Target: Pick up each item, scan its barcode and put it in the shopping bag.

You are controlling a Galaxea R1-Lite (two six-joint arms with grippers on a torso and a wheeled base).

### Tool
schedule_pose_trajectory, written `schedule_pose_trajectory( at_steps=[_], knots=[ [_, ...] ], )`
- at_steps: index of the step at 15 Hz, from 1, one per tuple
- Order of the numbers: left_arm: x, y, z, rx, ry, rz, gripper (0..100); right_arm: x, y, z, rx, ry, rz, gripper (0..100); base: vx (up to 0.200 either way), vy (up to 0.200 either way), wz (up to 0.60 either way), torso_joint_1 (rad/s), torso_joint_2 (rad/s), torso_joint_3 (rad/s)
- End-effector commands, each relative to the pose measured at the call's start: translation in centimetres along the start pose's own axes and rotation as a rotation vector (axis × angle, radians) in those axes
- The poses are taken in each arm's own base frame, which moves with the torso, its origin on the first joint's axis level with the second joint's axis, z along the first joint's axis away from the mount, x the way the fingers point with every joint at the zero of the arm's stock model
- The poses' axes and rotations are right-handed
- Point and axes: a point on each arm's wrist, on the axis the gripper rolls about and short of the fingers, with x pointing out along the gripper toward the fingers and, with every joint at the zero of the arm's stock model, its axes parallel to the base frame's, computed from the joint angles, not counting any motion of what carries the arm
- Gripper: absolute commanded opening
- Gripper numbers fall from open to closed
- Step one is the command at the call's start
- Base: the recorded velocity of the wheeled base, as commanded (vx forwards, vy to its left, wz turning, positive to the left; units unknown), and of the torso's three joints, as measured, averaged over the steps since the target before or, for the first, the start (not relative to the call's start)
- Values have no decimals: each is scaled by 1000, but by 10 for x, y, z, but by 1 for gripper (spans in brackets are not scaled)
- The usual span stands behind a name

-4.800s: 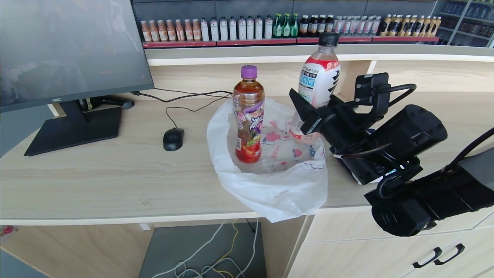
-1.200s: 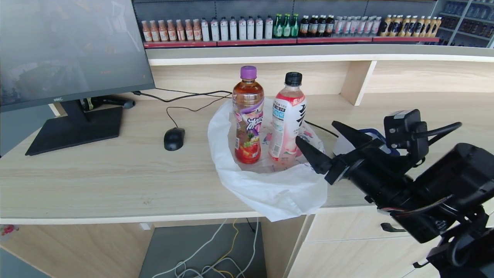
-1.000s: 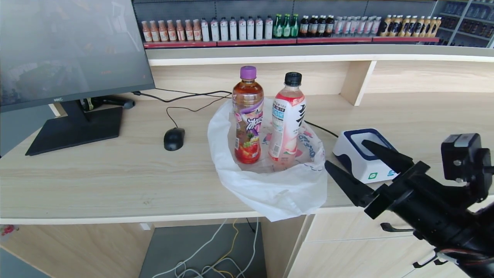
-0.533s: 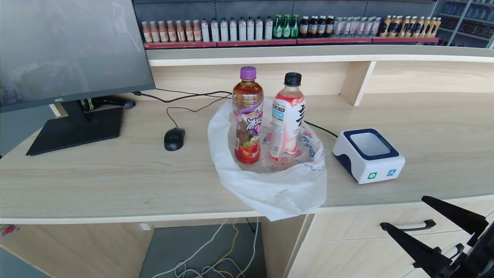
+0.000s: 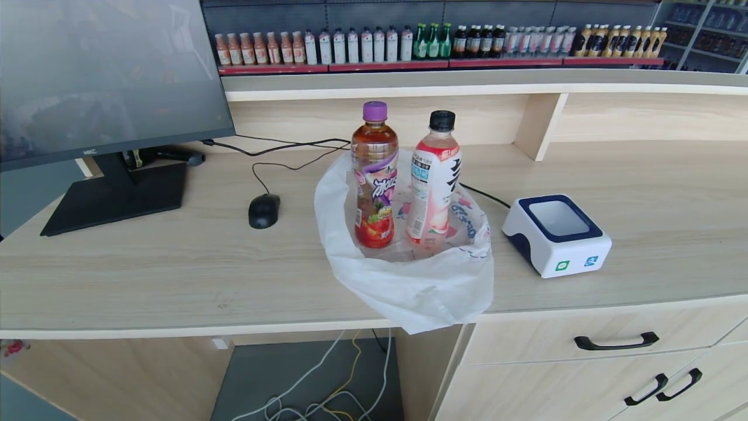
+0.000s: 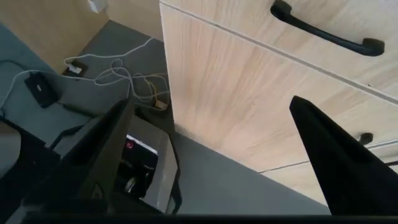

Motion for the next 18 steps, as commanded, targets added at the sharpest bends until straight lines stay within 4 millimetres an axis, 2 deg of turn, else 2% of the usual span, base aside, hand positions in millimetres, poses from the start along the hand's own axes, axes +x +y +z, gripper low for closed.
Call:
schedule_pose_trajectory(
  at_steps=[1, 6, 11, 16, 18],
  knots=[
    [0, 0, 0, 0, 0, 0, 100, -11, 1, -4, 25, -100, -93, 100, 0, 0, 0, 0, 0, 0],
    [0, 0, 0, 0, 0, 0, 100, -16, 4, -6, 144, -131, -373, 100, 0, 0, 0, 0, 0, 0],
    [0, 0, 0, -2, 0, 2, 100, -28, 12, -12, 136, -304, -469, 100, 0, 0, 0, 0, 0, 0],
    [0, 0, 0, -5, 0, 2, 100, -24, 12, -16, 157, -305, -429, 100, -200, 0, 0, 2, 3, 1],
    [0, 0, 0, -3, 0, 0, 100, -23, 12, -17, 222, -321, -416, 100, -200, 0, 0, 12, 2, -5]
  ],
)
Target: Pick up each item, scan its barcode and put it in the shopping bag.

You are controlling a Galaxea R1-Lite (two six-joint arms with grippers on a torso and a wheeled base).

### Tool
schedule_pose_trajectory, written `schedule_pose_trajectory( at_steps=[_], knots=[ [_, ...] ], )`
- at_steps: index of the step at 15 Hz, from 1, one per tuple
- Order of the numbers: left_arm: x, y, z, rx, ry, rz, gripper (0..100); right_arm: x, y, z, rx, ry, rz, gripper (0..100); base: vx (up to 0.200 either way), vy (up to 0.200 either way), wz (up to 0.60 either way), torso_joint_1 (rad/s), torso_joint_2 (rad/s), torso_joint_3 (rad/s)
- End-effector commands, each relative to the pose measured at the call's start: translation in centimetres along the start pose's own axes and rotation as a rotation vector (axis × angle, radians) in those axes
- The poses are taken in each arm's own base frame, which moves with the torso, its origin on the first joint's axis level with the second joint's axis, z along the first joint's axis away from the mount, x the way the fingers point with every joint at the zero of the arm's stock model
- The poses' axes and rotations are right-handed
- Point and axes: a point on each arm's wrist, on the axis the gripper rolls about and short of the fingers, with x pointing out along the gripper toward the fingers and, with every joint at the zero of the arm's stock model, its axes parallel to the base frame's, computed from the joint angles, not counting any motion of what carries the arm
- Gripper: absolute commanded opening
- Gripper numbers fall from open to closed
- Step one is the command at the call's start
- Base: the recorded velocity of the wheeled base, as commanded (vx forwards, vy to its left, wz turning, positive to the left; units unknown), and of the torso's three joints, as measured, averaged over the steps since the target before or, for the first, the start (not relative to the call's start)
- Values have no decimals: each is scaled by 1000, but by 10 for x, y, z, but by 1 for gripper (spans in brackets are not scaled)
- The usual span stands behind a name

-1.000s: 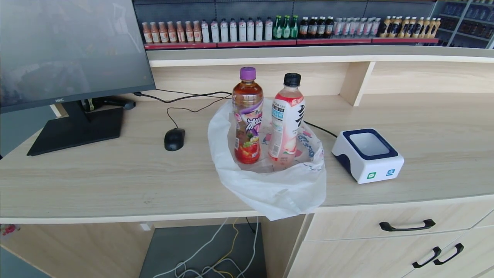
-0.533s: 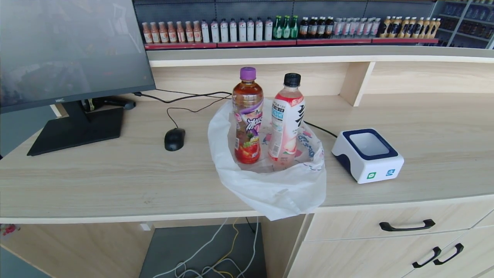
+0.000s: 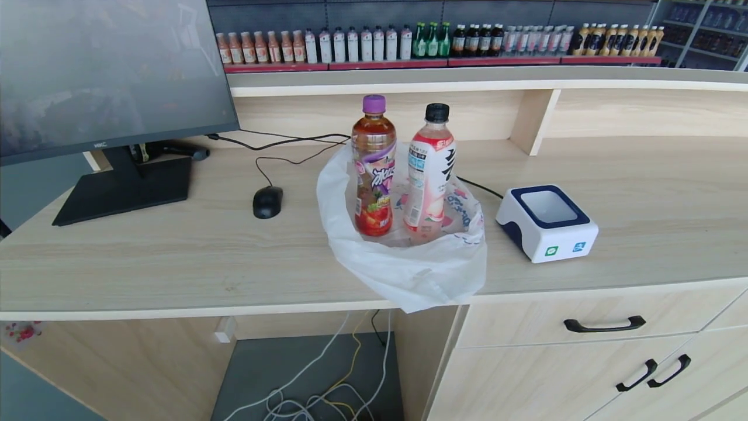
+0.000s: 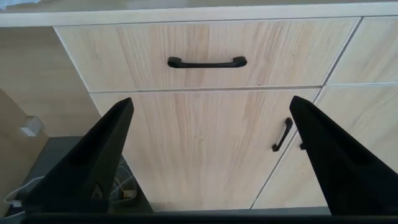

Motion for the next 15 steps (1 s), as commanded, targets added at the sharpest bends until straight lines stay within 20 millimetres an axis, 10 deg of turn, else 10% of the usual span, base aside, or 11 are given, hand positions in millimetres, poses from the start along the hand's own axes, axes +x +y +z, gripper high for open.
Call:
schedule_pose_trajectory(
  at_steps=[1, 15],
  knots=[
    [0, 0, 0, 0, 0, 1, 100, 0, 0, -1, 4, 5, -2, 100, -200, 0, 0, -17, -7, 7],
    [0, 0, 0, 0, 0, 0, 100, 0, 0, -1, 4, 5, 1, 100, 0, -143, 0, 3, 3, 2]
  ],
)
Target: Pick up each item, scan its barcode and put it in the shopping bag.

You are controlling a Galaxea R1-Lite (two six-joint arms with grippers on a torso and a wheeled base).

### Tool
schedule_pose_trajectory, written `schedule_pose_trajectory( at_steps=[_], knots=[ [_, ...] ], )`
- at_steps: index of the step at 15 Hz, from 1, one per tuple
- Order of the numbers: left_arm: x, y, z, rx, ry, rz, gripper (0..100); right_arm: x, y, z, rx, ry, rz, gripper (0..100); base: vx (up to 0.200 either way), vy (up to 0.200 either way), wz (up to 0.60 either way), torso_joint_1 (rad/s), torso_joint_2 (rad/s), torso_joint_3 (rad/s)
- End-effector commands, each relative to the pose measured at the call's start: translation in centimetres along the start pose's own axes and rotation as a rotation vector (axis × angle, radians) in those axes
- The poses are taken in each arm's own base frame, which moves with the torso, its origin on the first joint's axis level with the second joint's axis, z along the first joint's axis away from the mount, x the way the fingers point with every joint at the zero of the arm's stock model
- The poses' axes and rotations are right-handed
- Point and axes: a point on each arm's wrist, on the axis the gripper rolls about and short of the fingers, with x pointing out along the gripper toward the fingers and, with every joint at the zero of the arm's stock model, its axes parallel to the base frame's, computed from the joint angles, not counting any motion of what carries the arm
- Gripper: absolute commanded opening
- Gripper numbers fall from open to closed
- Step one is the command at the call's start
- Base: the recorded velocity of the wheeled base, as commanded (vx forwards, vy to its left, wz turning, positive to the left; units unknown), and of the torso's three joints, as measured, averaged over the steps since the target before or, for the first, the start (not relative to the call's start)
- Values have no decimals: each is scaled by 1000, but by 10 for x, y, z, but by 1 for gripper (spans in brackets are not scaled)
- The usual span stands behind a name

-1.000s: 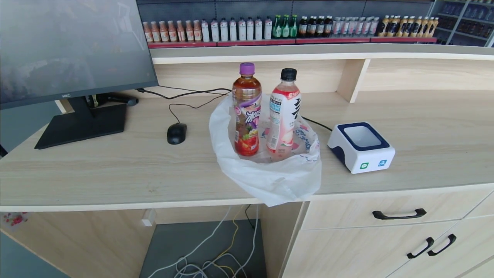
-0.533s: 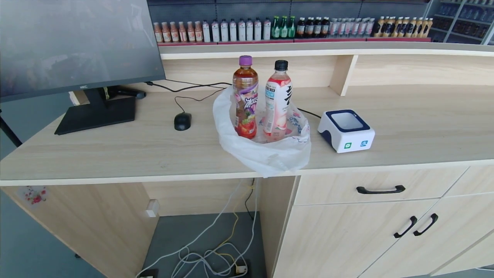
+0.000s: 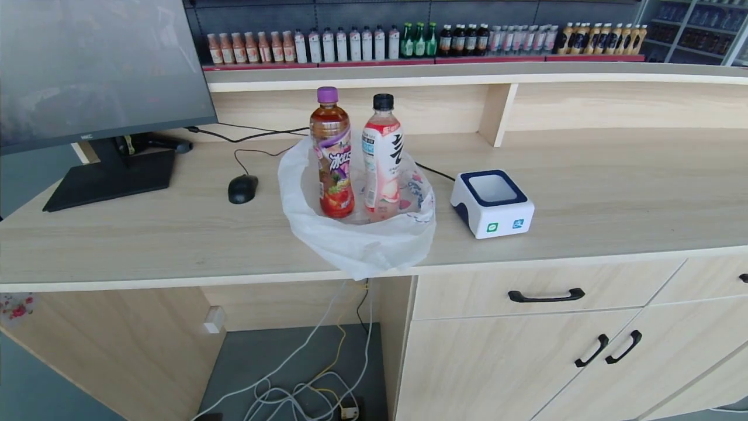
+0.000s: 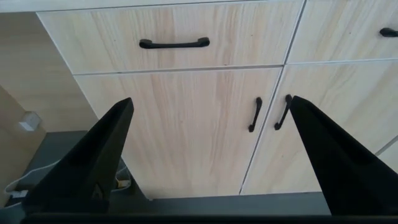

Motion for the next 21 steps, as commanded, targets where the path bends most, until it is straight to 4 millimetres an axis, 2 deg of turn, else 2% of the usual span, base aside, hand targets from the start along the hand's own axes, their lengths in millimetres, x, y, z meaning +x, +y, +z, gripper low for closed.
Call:
schedule_pose_trajectory(
  at_steps=[1, 10, 21],
  knots=[
    [0, 0, 0, -2, 0, 1, 100, 0, 0, 0, 0, 3, 1, 100, 0, -200, 0, 7, 7, 2],
    [0, 0, 0, -2, 0, 1, 100, 0, 0, 0, -3, 3, 1, 100, 0, -200, 0, 3, 4, 3],
    [0, 0, 0, -2, 0, 1, 100, 0, 0, 0, -7, 3, -1, 100, 0, 0, 0, 0, 0, 0]
  ],
)
